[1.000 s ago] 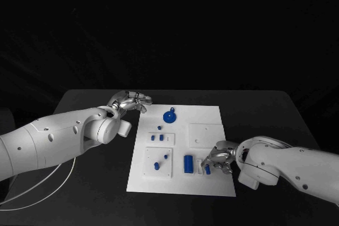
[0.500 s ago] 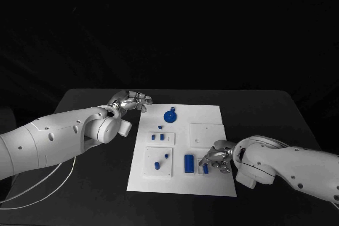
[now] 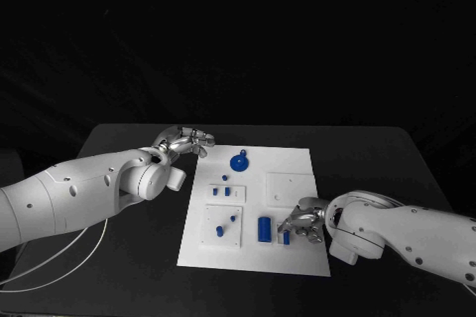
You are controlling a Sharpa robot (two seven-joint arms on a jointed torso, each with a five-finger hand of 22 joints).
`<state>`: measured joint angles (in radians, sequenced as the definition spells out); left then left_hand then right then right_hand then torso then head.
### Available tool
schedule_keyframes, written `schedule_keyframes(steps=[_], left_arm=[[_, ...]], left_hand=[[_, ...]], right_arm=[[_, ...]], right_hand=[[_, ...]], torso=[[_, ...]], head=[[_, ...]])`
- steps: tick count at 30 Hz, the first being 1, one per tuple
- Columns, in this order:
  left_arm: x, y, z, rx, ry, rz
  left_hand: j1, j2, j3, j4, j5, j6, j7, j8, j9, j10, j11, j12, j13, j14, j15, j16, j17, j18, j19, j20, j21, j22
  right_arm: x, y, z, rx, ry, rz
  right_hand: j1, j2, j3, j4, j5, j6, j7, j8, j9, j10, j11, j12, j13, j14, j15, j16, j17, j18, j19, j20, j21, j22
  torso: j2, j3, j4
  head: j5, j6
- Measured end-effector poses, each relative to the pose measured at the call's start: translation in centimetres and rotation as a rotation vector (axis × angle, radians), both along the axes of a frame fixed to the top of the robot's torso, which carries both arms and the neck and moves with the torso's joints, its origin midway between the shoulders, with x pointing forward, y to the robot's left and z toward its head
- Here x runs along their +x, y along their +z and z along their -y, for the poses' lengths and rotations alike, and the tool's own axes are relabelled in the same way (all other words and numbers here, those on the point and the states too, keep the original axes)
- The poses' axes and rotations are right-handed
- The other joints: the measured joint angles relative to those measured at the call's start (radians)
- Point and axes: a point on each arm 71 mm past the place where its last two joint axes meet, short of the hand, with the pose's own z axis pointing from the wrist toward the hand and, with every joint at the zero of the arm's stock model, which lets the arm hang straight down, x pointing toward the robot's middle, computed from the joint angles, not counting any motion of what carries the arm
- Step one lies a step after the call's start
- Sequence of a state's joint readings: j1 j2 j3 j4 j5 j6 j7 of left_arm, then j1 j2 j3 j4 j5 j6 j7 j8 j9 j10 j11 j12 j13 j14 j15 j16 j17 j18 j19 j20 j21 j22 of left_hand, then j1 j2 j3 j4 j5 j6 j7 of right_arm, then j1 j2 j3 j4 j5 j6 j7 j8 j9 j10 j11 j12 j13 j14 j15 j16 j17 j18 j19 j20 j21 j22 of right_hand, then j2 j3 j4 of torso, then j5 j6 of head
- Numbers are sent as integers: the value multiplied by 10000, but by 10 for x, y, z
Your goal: Assemble the parts on the task board
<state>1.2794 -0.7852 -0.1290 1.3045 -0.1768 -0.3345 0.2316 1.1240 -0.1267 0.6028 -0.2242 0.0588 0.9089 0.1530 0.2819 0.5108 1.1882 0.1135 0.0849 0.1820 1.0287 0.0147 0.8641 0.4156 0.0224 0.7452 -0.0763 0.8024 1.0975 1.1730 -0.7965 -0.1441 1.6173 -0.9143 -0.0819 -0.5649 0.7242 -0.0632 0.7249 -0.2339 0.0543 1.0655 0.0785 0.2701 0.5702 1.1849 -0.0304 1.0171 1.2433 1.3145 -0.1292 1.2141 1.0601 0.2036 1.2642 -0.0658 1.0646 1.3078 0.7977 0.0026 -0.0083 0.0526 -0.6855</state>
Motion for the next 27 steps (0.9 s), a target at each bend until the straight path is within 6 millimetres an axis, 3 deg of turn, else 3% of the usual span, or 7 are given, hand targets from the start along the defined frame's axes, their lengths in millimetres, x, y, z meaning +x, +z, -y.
schedule_keyframes(steps=[5, 13, 20, 27], left_arm=[[0, 0, 0, 1, -1, -9], [0, 0, 0, 3, -1, -18], [0, 0, 0, 4, -1, -25], [0, 0, 0, 6, 0, -32]], left_hand=[[0, 0, 0, 0, 0, 0, 0, 0, 0, 0, 0, 0, 0, 0, 0, 0, 0, -2, 0, 0, -11, -1], [0, 0, -26, 26, 0, 0, 0, 0, 1, 0, 0, 0, 1, 0, 0, 0, -1, -7, 0, 0, -11, 8], [0, 0, -26, 26, 0, 0, 0, 0, 1, 0, 0, 0, 1, 0, 0, 0, 9, -13, 0, 0, -11, 8], [0, 0, -26, 26, 0, 0, 0, 0, 2, 0, 0, 0, -3, 0, 0, 0, 8, -18, 0, 0, -11, 7]], right_arm=[[0, -1, -2, -37, 33, 7], [0, -1, -2, -64, 68, 39], [0, -1, -2, -73, 80, 51], [-1, -1, -2, -58, 93, 60]], right_hand=[[-74, -74, -48, 40, 0, 0, -1, 18, -15, 0, 0, -37, 10, 1, 1, 0, 9, 1, 0, 0, 0, -1], [-454, -454, -586, 0, 0, -1, -1, 19, -25, 0, 0, -37, 26, 15, 15, 0, 11, 1, 0, 1, 40, -1], [-621, -485, -1125, -214, 0, -2, -2, 19, -39, -1, 0, -37, 42, -36, -4, 0, 20, 0, -38, -72, 40, -2], [-621, -485, -1234, -325, 0, -2, -2, 17, -76, 0, 1, -37, 52, -38, -4, 0, 19, -1, -31, -80, 40, -2]], torso=[[0, 1, 0], [0, 4, 0], [0, 10, -6], [0, 14, -11]], head=[[32, -8], [57, -17], [69, -19], [77, -18]])
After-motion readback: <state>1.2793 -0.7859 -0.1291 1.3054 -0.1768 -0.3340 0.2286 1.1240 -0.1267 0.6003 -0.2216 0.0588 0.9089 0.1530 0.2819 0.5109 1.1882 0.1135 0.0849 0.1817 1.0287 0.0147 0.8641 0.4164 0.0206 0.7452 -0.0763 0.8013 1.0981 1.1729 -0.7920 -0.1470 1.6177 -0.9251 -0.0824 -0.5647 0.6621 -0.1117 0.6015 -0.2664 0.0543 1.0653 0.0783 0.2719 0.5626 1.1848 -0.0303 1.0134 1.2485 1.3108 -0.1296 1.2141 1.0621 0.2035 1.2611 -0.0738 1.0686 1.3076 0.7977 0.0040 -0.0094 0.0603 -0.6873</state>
